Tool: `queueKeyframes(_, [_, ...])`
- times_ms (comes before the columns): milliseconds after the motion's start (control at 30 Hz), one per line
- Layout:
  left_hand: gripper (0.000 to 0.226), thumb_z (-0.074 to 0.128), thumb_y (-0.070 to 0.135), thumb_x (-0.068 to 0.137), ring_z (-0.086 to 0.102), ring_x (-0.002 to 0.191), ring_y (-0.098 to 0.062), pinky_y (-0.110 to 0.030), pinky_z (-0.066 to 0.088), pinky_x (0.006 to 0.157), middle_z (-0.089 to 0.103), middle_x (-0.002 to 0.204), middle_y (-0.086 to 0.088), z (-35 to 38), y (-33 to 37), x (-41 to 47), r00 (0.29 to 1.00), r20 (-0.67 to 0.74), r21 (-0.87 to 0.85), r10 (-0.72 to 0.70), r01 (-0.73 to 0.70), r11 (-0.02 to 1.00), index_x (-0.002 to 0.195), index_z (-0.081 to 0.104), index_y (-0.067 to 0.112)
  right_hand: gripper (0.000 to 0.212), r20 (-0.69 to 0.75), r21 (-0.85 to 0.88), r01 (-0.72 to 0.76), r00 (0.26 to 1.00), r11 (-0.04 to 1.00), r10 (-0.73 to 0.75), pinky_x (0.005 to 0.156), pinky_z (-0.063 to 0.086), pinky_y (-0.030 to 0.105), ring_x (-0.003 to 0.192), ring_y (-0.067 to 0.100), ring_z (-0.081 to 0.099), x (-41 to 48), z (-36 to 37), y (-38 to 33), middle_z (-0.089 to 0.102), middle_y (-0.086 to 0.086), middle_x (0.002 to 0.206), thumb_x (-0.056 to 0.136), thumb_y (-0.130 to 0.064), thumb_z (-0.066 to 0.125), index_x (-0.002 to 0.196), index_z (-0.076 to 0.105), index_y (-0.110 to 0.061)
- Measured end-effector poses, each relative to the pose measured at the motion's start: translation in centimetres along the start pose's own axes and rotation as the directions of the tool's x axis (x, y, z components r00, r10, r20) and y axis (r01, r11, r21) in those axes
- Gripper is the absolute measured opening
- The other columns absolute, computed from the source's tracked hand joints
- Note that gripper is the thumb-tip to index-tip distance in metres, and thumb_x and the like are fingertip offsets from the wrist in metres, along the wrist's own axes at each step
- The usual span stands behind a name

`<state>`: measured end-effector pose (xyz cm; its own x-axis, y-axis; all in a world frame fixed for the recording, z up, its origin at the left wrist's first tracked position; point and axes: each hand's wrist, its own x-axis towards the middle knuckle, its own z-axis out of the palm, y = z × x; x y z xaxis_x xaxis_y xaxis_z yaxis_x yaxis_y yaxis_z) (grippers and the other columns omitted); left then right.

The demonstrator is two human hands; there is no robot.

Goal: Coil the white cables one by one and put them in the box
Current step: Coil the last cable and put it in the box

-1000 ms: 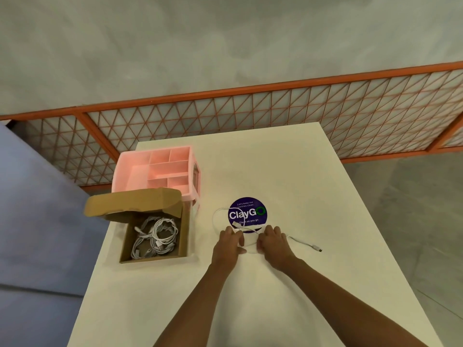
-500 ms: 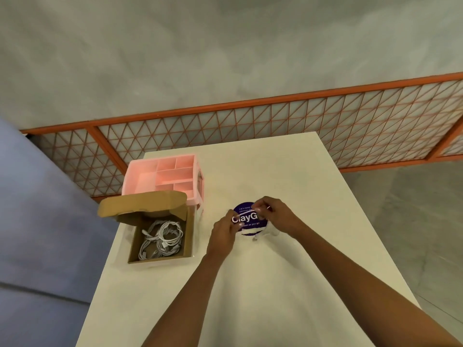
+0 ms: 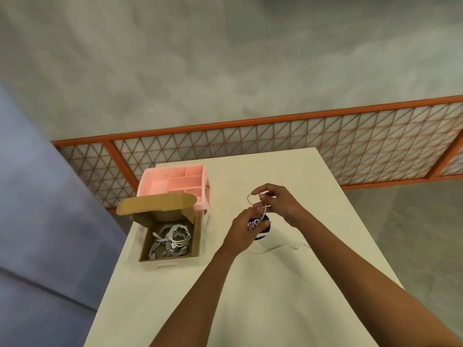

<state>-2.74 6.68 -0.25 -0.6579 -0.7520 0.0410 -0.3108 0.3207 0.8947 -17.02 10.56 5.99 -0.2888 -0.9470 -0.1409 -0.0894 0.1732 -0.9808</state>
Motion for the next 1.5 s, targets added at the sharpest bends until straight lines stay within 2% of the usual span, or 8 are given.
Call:
queueKeyframes(200, [0.031,0.039,0.024,0.102,0.047,0.059,-0.003,-0.019,0.038,0.062,0.053,0.065,0.012,-1.1,2.2,-1.0,0.999,-0.011,-0.095,-0.040,0.039,0.995,0.074,0.051,0.019,0.029,-0.057,-0.147,-0.035,0.998,0.988,0.027,0.073,0.048,0.023,0.084,0.016,0.061,-0.1,-0.2,-0.5,0.063,0.009,0.091,0.099,-0.002,0.037,0.109,0.064,-0.002])
queueKeyframes(467, [0.033,0.037,0.028,0.103,0.020,0.042,-0.003,-0.016,0.016,0.041,0.028,0.046,0.013,-4.8,5.2,-1.1,0.984,-0.016,-0.573,-0.180,0.138,0.808,0.082,0.056,0.012,0.016,0.048,-0.437,0.095,0.995,0.895,-0.083,0.076,0.044,0.021,0.095,0.018,0.061,-0.8,0.6,0.9,0.061,0.003,0.099,0.094,-0.020,0.056,0.093,0.069,-0.011])
queueKeyframes(633, [0.037,0.036,0.031,0.101,0.017,0.034,-0.002,-0.015,0.015,0.036,0.023,0.039,0.010,-7.1,6.5,-1.3,0.982,0.138,-0.798,-0.132,0.189,0.573,0.111,0.063,0.010,0.025,0.074,-0.188,0.073,0.995,0.979,-0.060,0.077,0.045,0.018,0.086,0.011,0.065,-1.6,1.1,1.1,0.071,0.000,0.090,0.099,-0.021,0.046,0.080,0.061,-0.017])
queueKeyframes(833, [0.037,0.033,0.031,0.102,0.022,0.035,-0.004,-0.017,0.023,0.044,0.030,0.042,0.008,-7.9,6.8,-1.5,0.995,0.088,-0.810,-0.048,0.099,0.577,0.133,0.051,0.020,0.027,0.090,-0.154,0.006,0.996,0.988,0.008,0.065,0.054,0.024,0.056,0.013,0.060,-1.8,2.6,0.7,0.054,0.003,0.063,0.102,-0.022,0.039,0.083,0.057,-0.013])
queueKeyframes(1000, [0.033,0.039,0.027,0.098,0.064,0.074,-0.006,-0.018,0.045,0.059,0.068,0.078,0.006,-8.2,6.6,-1.3,0.996,-0.079,-0.830,-0.052,-0.037,0.557,0.125,0.056,0.019,0.027,0.078,-0.290,0.051,0.996,0.956,-0.030,0.058,0.048,0.019,0.048,0.010,0.055,-1.9,3.3,-0.1,0.050,-0.002,0.060,0.102,-0.026,0.036,0.088,0.055,-0.014])
queueKeyframes(1233, [0.039,0.058,0.032,0.078,0.058,0.119,-0.020,-0.028,0.054,0.083,0.063,0.125,-0.008,-9.3,6.0,-0.4,0.986,-0.162,-0.886,-0.028,-0.133,0.445,0.107,0.063,0.008,0.025,0.200,-0.498,0.158,0.978,0.853,-0.065,0.062,0.041,0.018,0.081,0.018,0.058,-2.6,3.0,-1.4,0.061,-0.005,0.087,0.101,-0.028,0.041,0.096,0.062,-0.015])
queueKeyframes(1367, [0.026,0.046,0.029,0.095,0.056,0.120,-0.023,-0.033,0.048,0.096,0.060,0.128,-0.010,-9.0,5.3,-0.4,0.968,-0.227,-0.792,-0.107,-0.120,0.598,0.104,0.061,0.011,0.028,0.327,-0.610,0.239,0.944,0.755,-0.034,0.065,0.040,0.025,0.082,0.030,0.058,-2.5,3.0,-3.6,0.065,0.017,0.098,0.098,-0.035,0.045,0.093,0.068,-0.020])
queueKeyframes(1500, [0.033,0.032,0.028,0.103,0.063,0.109,-0.022,-0.038,0.045,0.100,0.067,0.114,-0.007,-8.4,4.8,-0.4,0.974,-0.204,-0.586,-0.098,-0.041,0.809,0.105,0.061,0.011,0.033,0.356,-0.655,0.303,0.932,0.692,-0.070,0.055,0.033,0.017,0.058,0.009,0.046,-2.8,3.2,-6.4,0.055,0.003,0.066,0.097,-0.035,0.049,0.086,0.071,-0.013])
